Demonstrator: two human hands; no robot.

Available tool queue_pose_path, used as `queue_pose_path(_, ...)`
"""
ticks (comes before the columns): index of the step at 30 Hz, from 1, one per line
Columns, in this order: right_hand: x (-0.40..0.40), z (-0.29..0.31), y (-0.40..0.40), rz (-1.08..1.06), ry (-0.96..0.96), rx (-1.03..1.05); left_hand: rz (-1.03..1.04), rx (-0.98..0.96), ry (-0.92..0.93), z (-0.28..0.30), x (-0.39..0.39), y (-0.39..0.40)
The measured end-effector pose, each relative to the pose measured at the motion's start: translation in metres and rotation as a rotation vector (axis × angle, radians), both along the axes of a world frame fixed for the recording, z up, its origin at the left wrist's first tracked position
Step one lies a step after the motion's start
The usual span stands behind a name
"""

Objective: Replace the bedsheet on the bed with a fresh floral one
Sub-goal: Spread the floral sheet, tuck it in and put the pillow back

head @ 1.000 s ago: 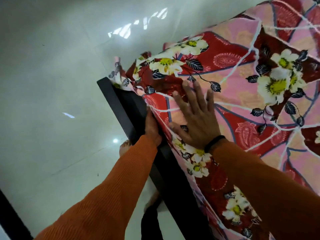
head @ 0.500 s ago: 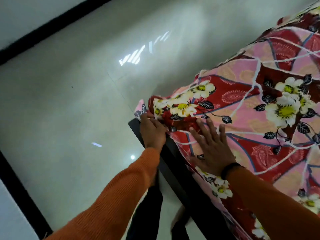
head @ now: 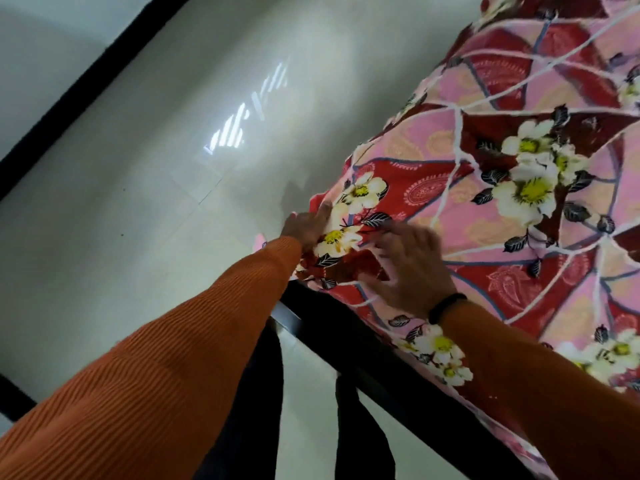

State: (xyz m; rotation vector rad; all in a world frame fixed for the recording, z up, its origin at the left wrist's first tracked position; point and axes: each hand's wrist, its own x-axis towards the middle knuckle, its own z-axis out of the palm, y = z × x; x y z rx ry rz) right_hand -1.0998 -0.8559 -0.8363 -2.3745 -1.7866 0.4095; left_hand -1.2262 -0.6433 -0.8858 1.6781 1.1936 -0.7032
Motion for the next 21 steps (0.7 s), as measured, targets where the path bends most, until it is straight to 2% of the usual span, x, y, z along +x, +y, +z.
queue_pose_path(2, 0.01, -0.006, 0.019, -0.276, -0.083, -0.002, -0.082, -0.039, 0.076, 0.006, 0.007, 0.003)
queue_pose_path(4, 0.018, -0.018, 0.033, -0.447, -0.104, -0.051, -0.083, -0.066, 0.152, 0.012, 0.024, 0.015)
queue_pose_path(7, 0.013, -0.023, 0.043, -0.477, -0.112, -0.121, -0.139, -0.116, 0.184, 0.004, 0.023, 0.018)
queue_pose_path(11, 0.008, -0.022, 0.047, -0.566, -0.099, -0.035, -0.091, -0.18, 0.063, 0.001, 0.018, 0.02)
queue_pose_path(13, 0.005, -0.023, 0.049, -0.586, -0.082, -0.027, 0.075, -0.371, 0.034, -0.011, 0.007, 0.016)
queue_pose_path(15, 0.001, -0.026, 0.05, -0.594, -0.057, -0.037, 0.335, -0.568, -0.032, -0.037, -0.006, 0.014)
queue_pose_path(18, 0.002, -0.028, 0.052, -0.61, -0.048, -0.029, 0.621, -0.698, -0.032, -0.078, -0.023, 0.01)
queue_pose_path(21, 0.003, -0.028, 0.05, -0.622, -0.053, -0.007, 0.885, -0.801, -0.06, -0.067, -0.037, -0.002)
